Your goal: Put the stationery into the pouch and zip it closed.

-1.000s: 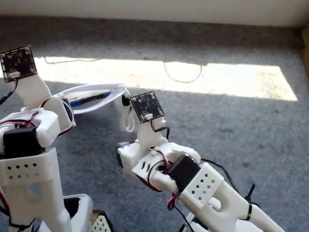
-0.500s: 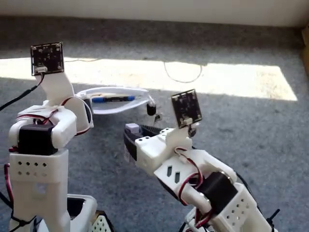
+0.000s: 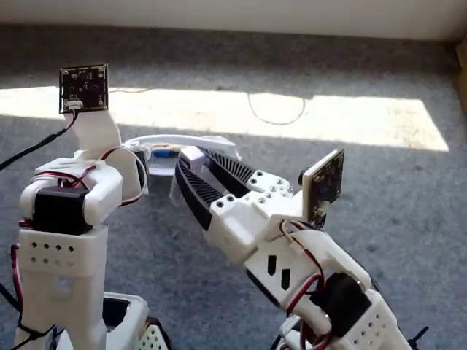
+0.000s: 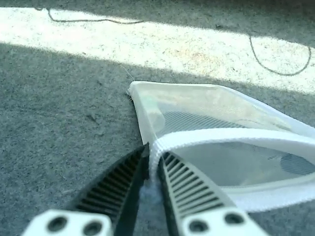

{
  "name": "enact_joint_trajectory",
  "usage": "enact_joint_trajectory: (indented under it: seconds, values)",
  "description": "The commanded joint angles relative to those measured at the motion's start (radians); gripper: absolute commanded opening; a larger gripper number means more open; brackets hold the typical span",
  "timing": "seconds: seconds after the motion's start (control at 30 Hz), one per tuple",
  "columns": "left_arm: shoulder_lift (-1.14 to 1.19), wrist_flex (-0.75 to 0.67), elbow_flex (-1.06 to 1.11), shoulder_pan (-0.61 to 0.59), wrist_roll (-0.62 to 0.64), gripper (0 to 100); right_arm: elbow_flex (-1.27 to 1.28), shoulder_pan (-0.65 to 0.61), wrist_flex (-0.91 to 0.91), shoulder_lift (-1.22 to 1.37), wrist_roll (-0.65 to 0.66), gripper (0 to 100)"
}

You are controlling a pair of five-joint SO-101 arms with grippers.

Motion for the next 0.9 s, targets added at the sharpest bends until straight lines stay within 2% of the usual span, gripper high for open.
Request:
enact_joint_trajectory:
  seconds: [0.0,0.13,0.23,0.5,0.63,0.87]
  values:
    - [-0.015,-0.002,-0.056,0.022,-0.009,1,0.091,0.012,-0.262,-0.015,0.091,0.5]
    - [-0.015,-0.002,-0.056,0.022,-0.009,1,0.259,0.012,-0.532,-0.015,0.181,0.5]
    - [-0.015,-0.002,-0.056,0.022,-0.009,1,0.344,0.012,-0.664,-0.013,0.232,0.5]
    - [-0.015,-0.002,-0.056,0.022,-0.009,1,0.400,0.013,-0.734,-0.002,0.250,0.5]
    - [-0.015,-0.002,-0.056,0.022,-0.009,1,0.390,0.059,-0.736,0.117,0.247,0.5]
    - [-0.015,-0.002,-0.047,0.021,-0.011,1,0.361,0.120,-0.990,0.352,0.249,0.5]
